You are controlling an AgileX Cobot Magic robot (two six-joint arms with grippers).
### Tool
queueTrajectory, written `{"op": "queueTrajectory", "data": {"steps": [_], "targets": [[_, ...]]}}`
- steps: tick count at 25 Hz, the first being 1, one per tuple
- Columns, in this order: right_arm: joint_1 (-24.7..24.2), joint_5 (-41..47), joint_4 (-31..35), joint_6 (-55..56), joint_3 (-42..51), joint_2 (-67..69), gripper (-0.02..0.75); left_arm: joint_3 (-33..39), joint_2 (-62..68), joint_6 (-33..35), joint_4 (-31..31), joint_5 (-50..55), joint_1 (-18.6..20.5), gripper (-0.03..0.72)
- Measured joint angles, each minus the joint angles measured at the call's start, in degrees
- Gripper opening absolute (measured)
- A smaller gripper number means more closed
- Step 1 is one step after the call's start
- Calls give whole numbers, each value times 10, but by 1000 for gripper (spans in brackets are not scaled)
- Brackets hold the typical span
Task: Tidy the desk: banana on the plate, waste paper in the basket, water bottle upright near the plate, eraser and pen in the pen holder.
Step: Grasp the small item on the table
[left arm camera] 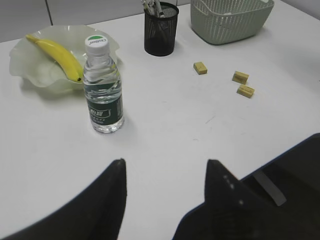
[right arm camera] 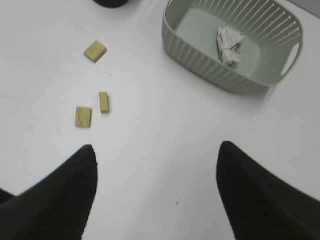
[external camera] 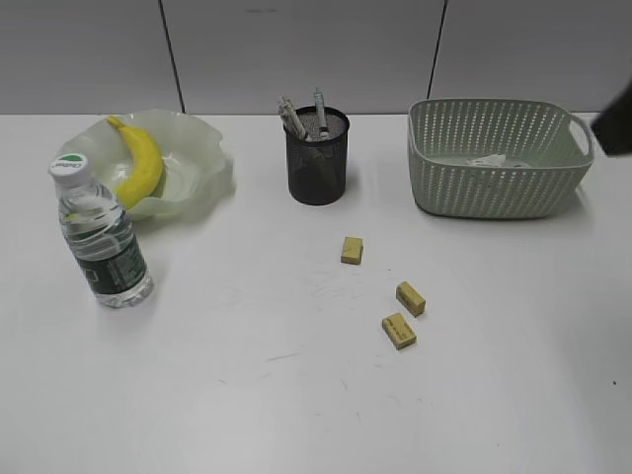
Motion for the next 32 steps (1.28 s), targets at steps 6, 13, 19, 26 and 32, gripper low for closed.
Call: {"op": "queueTrajectory", "data": {"steps": [6, 13, 19, 26, 32], "targets": [[0, 1, 36, -20, 166, -207, 582, 0, 0, 0, -2, 0, 0, 382], [0, 4, 55, -36, 309, -438, 582, 0, 0, 0, -1, 0, 0, 348], [0, 16, 59, -50, 351, -590, 582, 0, 0, 0, -1, 0, 0, 336], [0, 20, 83, -68, 355, -649, 582, 0, 0, 0, 11, -1, 0, 335], [0, 22, 86, -74, 356, -649, 582, -4, 81, 0, -9, -10, 0, 335]]}}
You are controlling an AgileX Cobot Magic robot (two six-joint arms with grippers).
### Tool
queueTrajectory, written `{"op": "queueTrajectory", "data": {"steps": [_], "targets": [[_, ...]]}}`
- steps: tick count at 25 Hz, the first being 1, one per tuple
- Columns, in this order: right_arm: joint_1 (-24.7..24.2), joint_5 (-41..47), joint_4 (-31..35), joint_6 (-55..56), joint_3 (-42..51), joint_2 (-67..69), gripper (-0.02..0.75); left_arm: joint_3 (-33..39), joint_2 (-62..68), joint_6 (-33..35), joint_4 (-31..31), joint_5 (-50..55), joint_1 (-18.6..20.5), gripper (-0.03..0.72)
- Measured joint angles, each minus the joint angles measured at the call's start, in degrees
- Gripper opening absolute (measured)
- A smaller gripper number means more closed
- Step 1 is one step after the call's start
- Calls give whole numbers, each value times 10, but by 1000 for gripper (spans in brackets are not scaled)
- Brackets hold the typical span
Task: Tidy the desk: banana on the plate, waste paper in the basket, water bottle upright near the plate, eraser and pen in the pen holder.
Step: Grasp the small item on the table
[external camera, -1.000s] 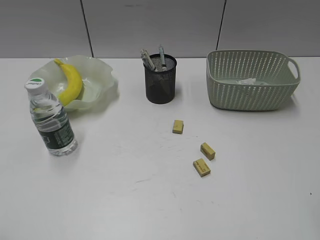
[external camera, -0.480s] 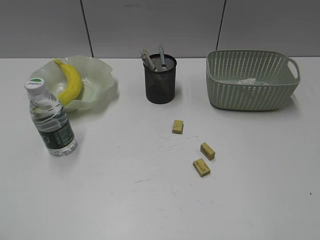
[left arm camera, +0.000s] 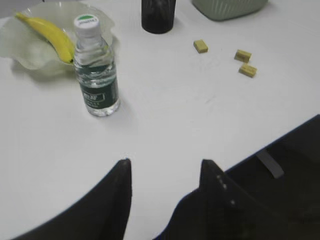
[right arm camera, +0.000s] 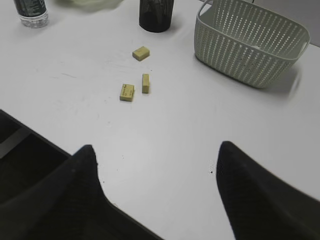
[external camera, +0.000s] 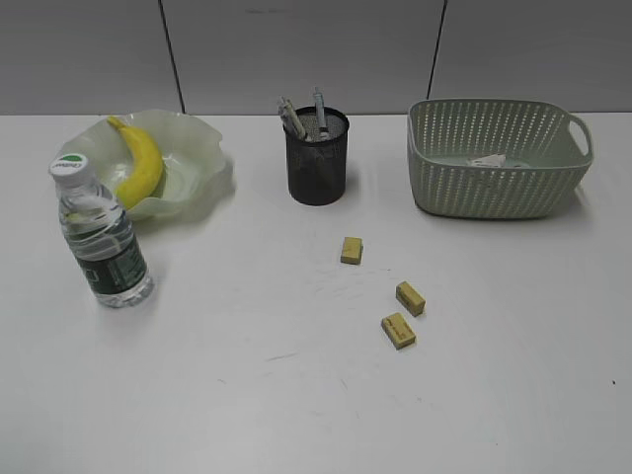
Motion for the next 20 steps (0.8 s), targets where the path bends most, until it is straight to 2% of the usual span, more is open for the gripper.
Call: {"op": "queueTrajectory", "data": {"steps": [4, 10, 14, 20], "targets": [[0, 0, 5, -3, 0, 0, 582, -23, 127, 0, -34, -66, 0, 335], [0, 0, 6, -4, 0, 0, 582, -75, 342, 0, -77, -217, 0, 335], [0, 1, 7, -4, 1, 0, 582, -132, 495, 0, -81, -278, 0, 335], [0, 1, 7, -4, 1, 0, 582, -262, 681, 0, -83, -291, 0, 335]]}}
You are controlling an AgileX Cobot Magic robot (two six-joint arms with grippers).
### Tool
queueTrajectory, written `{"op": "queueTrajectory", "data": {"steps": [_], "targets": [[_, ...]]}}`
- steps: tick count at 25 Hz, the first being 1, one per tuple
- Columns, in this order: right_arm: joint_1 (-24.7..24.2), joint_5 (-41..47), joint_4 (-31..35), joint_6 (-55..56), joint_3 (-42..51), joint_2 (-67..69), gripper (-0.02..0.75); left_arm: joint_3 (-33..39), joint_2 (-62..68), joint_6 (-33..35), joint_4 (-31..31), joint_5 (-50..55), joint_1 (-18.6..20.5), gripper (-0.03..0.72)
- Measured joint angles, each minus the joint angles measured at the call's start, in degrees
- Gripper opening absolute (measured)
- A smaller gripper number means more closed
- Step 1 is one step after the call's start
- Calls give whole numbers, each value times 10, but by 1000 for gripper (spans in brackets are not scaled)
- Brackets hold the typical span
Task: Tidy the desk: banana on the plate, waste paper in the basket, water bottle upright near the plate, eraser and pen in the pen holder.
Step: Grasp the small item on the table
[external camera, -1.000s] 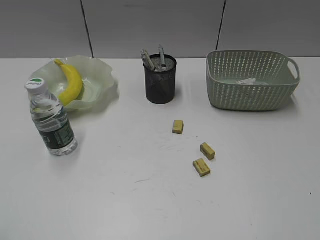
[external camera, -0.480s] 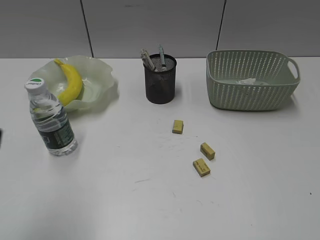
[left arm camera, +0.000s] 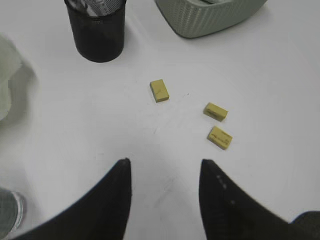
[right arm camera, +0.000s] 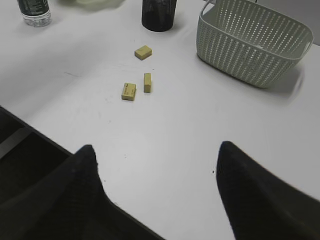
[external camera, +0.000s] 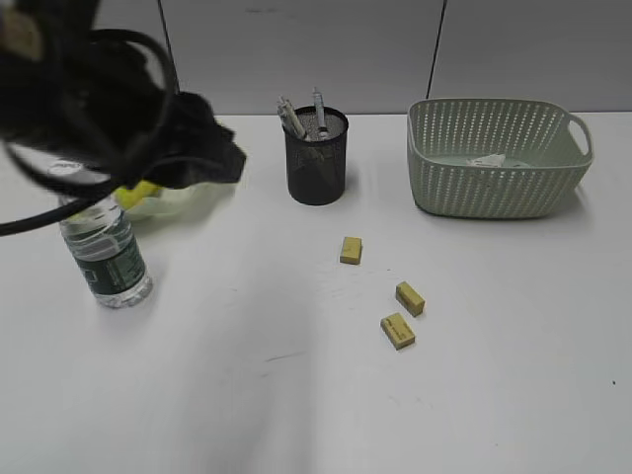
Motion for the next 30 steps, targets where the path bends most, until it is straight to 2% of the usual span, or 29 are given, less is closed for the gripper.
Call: {"op": "queueTrajectory", "data": {"steps": [7, 13, 20, 30], "targets": [[0, 0, 0, -1, 0, 0, 582, -152, 173, -1, -3, 19, 0, 335], [0, 1, 0, -1, 0, -1, 582, -274, 294, -42, -3, 113, 0, 338], [0, 1, 0, -1, 0, -2, 582, -448, 437, -99, -3, 248, -1, 462], [0, 1, 0, -1, 0, -2, 582, -653, 612, -104, 20, 374, -18, 477]]}}
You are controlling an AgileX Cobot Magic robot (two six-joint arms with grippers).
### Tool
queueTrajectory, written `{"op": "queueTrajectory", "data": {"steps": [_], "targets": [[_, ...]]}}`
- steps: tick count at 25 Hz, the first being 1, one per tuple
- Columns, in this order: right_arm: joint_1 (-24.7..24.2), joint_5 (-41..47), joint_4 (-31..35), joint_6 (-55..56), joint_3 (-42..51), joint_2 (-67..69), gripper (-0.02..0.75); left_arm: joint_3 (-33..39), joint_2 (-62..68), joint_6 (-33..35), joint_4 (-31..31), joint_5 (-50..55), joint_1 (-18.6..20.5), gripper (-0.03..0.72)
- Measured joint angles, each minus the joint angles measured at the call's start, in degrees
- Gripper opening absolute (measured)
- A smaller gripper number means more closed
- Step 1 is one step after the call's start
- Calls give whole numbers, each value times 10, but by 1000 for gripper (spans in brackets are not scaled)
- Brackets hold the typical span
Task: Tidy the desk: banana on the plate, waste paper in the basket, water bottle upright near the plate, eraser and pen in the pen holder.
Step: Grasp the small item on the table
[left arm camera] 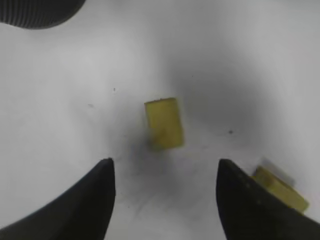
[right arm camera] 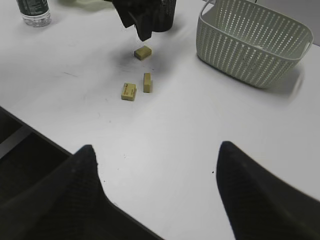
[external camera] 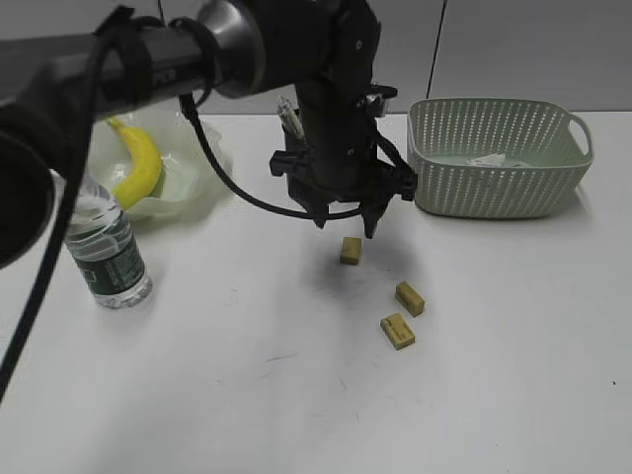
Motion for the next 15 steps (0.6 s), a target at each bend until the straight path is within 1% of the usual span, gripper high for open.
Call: {"op": "queueTrajectory", "data": {"steps": [6, 15], "targets": [[0, 0, 0, 0, 0, 0, 582, -55, 51, -2, 4, 9, 0, 477], [0, 0, 0, 0, 0, 0, 582, -61, 78, -4, -2, 11, 0, 477]]}}
